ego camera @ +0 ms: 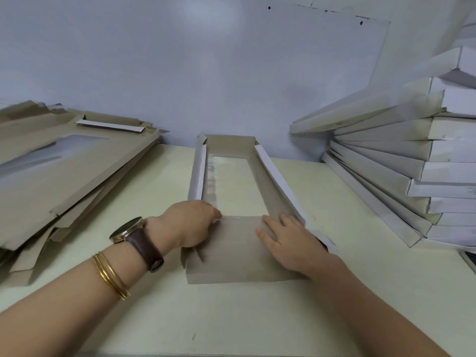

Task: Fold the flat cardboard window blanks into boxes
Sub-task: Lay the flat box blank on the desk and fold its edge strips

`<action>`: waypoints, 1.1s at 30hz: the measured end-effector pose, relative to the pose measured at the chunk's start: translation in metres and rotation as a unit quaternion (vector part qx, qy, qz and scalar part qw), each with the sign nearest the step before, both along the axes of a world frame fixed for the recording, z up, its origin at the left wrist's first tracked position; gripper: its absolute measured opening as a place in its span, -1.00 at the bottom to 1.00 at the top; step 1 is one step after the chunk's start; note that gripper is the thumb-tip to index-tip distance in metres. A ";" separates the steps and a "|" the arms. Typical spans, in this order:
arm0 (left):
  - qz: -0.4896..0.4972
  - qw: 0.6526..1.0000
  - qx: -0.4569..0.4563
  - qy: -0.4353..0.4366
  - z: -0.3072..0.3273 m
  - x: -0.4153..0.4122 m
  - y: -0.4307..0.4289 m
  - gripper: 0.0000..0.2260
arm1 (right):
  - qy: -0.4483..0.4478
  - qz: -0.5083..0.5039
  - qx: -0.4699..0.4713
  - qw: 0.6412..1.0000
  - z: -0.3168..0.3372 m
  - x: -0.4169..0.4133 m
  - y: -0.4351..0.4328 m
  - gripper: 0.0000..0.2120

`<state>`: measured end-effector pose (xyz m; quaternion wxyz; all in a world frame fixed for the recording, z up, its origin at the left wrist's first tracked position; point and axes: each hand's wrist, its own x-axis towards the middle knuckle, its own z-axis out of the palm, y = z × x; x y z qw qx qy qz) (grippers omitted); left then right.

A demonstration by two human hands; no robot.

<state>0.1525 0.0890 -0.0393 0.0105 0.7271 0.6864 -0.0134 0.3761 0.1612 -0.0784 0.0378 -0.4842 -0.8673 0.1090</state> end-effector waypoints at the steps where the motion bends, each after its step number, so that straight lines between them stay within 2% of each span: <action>1: 0.007 1.000 -0.004 -0.002 0.000 -0.004 -0.001 -0.69 | -0.006 -0.007 -0.001 1.000 0.002 0.004 0.000 -0.49; 3: 0.009 1.000 -0.026 -0.012 -0.003 -0.010 -0.001 -0.72 | -0.019 -0.016 0.012 1.000 0.004 0.011 0.001 -0.51; 6: 0.014 0.998 -0.059 -0.017 -0.008 -0.012 -0.004 -0.57 | -0.032 -0.024 0.044 0.998 0.008 0.018 0.001 -0.53; 9: 0.025 0.999 -0.027 0.012 -0.013 -0.015 -0.005 -0.55 | -0.055 -0.047 0.044 0.996 0.011 0.028 0.002 -0.51; 13: 0.051 0.998 -0.010 0.032 -0.012 -0.021 -0.010 -0.63 | -0.050 -0.059 0.056 0.995 0.007 0.039 0.005 -0.56; 17: 0.040 0.999 0.023 0.016 -0.010 -0.023 -0.013 -0.67 | -0.034 -0.040 0.064 0.997 0.005 0.045 0.008 -0.53; 20: -0.008 0.997 0.076 0.030 -0.010 -0.024 -0.011 -0.63 | -0.008 0.002 0.063 0.998 0.002 0.052 0.006 -0.51; 24: -0.020 0.997 0.066 0.019 -0.003 -0.034 -0.012 -0.44 | 0.059 0.038 0.015 0.997 0.007 0.064 0.001 -0.34; 27: -0.023 0.998 0.033 0.042 0.000 -0.043 -0.017 -0.51 | 0.078 0.059 -0.020 0.995 0.015 0.068 -0.002 -0.20; 29: -0.026 0.999 0.009 0.015 -0.002 -0.045 -0.021 -0.52 | 0.073 0.079 -0.040 0.993 0.019 0.070 -0.003 -0.16; 33: -0.026 0.992 -0.019 -0.124 -0.007 -0.038 -0.028 -0.57 | 0.049 0.120 -0.074 0.989 0.022 0.071 -0.007 -0.05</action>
